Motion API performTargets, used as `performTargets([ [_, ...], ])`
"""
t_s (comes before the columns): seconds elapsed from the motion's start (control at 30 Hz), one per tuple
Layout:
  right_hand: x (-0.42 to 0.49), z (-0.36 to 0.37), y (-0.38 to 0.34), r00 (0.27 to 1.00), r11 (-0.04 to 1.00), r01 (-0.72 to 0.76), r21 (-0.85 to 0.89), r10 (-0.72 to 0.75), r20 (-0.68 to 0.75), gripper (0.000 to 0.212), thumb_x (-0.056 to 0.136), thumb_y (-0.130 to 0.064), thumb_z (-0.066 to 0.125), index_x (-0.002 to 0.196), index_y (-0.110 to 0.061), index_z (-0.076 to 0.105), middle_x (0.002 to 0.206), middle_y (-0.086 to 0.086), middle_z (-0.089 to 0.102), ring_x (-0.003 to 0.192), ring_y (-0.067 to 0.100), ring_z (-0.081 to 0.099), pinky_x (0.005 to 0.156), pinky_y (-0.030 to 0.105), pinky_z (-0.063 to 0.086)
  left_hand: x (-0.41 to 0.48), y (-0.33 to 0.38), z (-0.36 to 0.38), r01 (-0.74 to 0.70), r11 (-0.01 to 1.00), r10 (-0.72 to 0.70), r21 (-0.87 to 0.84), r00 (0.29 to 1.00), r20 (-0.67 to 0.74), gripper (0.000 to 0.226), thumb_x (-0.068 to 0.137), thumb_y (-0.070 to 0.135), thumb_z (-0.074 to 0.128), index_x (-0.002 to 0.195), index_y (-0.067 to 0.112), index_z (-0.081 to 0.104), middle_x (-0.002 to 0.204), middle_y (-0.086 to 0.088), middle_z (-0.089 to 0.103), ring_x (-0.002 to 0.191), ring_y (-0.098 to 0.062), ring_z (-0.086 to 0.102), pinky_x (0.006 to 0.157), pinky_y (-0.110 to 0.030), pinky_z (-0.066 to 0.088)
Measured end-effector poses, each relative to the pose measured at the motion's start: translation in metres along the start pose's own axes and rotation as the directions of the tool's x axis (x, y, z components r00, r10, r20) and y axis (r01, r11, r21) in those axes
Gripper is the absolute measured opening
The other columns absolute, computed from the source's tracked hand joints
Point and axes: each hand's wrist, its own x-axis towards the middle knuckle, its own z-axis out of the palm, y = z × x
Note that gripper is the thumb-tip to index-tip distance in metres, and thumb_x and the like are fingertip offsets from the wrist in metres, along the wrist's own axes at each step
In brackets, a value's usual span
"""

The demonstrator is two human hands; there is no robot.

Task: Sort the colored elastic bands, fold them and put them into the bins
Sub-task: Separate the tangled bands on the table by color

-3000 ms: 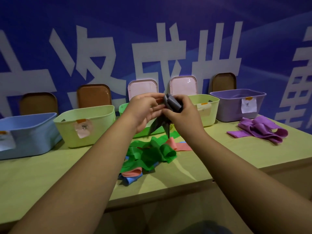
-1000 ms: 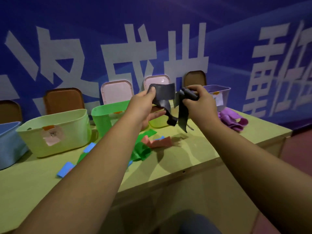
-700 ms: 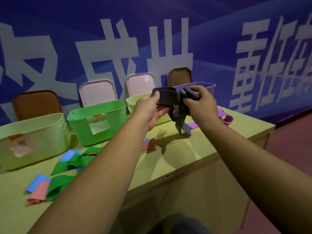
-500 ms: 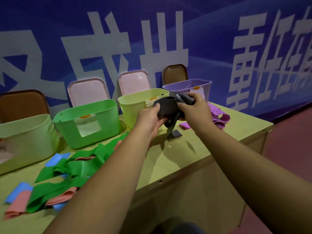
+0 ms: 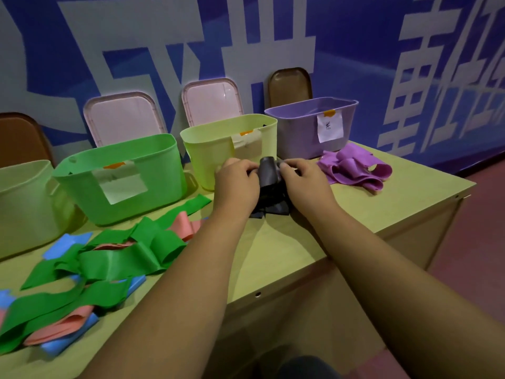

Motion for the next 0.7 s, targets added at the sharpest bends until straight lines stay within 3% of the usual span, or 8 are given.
performTargets([
  [0.07,-0.001,-0.003,0.0,0.999,1.0,0.016,-0.01,-0.017,-0.041,0.033,0.106,-0.037,0.059,0.13,-0.02,0.074,0.13,0.001,0.066,0.116,0.015,0.062,0.104,0.038,0.05,0.001,-0.001,-0.002,-0.006,1.0,0.006,0.013,1.0,-0.023,0.027,0.103,0.014,0.058,0.12,0.02,0.079,0.117,-0.004,0.071,0.11,-0.027,0.063,0.092,-0.034,0.05],
  [0.13,-0.003,-0.007,-0.001,0.997,1.0,0.019,-0.006,-0.02,-0.069,0.035,0.107,-0.035,0.058,0.136,-0.02,0.07,0.134,-0.001,0.061,0.119,0.011,0.059,0.107,0.034,0.048,-0.001,0.002,-0.006,0.044,0.998,-0.045,-0.032,0.999,-0.017,0.027,0.11,0.019,0.051,0.123,0.019,0.075,0.116,-0.001,0.072,0.103,-0.021,0.063,0.08,-0.031,0.045],
  [0.23,-0.006,-0.009,-0.001,0.997,1.0,0.007,-0.003,-0.007,-0.078,0.035,0.105,-0.035,0.058,0.136,-0.023,0.07,0.134,-0.004,0.061,0.122,0.011,0.058,0.11,0.039,0.05,-0.009,0.004,-0.011,0.087,0.993,-0.085,-0.08,0.996,0.028,0.024,0.112,0.03,0.049,0.115,0.018,0.07,0.105,0.002,0.07,0.096,-0.019,0.063,0.068,-0.03,0.041],
  [0.33,-0.009,-0.009,-0.002,0.997,1.0,0.009,0.02,-0.008,-0.078,0.036,0.104,-0.041,0.058,0.133,-0.025,0.07,0.133,-0.006,0.061,0.123,0.011,0.059,0.109,0.043,0.053,-0.012,0.001,-0.012,0.11,0.985,-0.101,-0.13,0.992,0.073,0.03,0.104,0.042,0.064,0.123,0.02,0.069,0.118,0.003,0.07,0.107,-0.017,0.065,0.084,-0.03,0.05],
  [0.4,-0.012,-0.01,-0.003,0.994,0.999,0.038,0.024,-0.036,-0.106,0.035,0.104,-0.044,0.058,0.13,-0.025,0.072,0.129,-0.007,0.061,0.121,0.01,0.058,0.107,0.043,0.054,-0.014,0.0,-0.014,0.072,0.995,-0.065,-0.069,0.993,0.103,0.041,0.097,0.043,0.074,0.13,0.018,0.068,0.126,0.001,0.067,0.114,-0.018,0.063,0.093,-0.029,0.05],
  [0.5,-0.015,-0.01,-0.005,0.984,0.991,0.125,-0.039,-0.129,-0.124,0.032,0.102,-0.047,0.061,0.125,-0.027,0.071,0.126,-0.011,0.06,0.123,0.009,0.055,0.107,0.041,0.053,-0.016,-0.003,-0.014,-0.002,0.999,-0.002,0.034,0.992,0.129,0.04,0.093,0.04,0.082,0.122,0.014,0.075,0.125,-0.003,0.061,0.109,-0.018,0.061,0.09,-0.024,0.042],
  [0.57,-0.017,-0.008,-0.003,0.98,0.98,0.177,-0.095,-0.184,-0.079,0.032,0.1,-0.047,0.063,0.125,-0.028,0.07,0.127,-0.01,0.058,0.125,0.012,0.054,0.107,0.04,0.051,-0.016,-0.005,-0.013,-0.016,0.997,0.003,0.075,0.986,0.169,0.041,0.09,0.044,0.083,0.119,0.015,0.078,0.123,-0.001,0.061,0.107,-0.017,0.06,0.091,-0.027,0.044],
  [0.7,-0.014,-0.005,0.001,0.99,0.956,0.135,-0.26,-0.139,0.002,0.038,0.093,-0.022,0.068,0.131,-0.027,0.067,0.134,-0.001,0.053,0.128,0.023,0.05,0.111,0.046,0.047,-0.018,-0.003,-0.014,0.018,0.997,-0.03,0.074,0.984,0.178,0.038,0.094,0.049,0.077,0.119,0.02,0.078,0.121,-0.001,0.061,0.11,-0.021,0.061,0.086,-0.029,0.044],
])
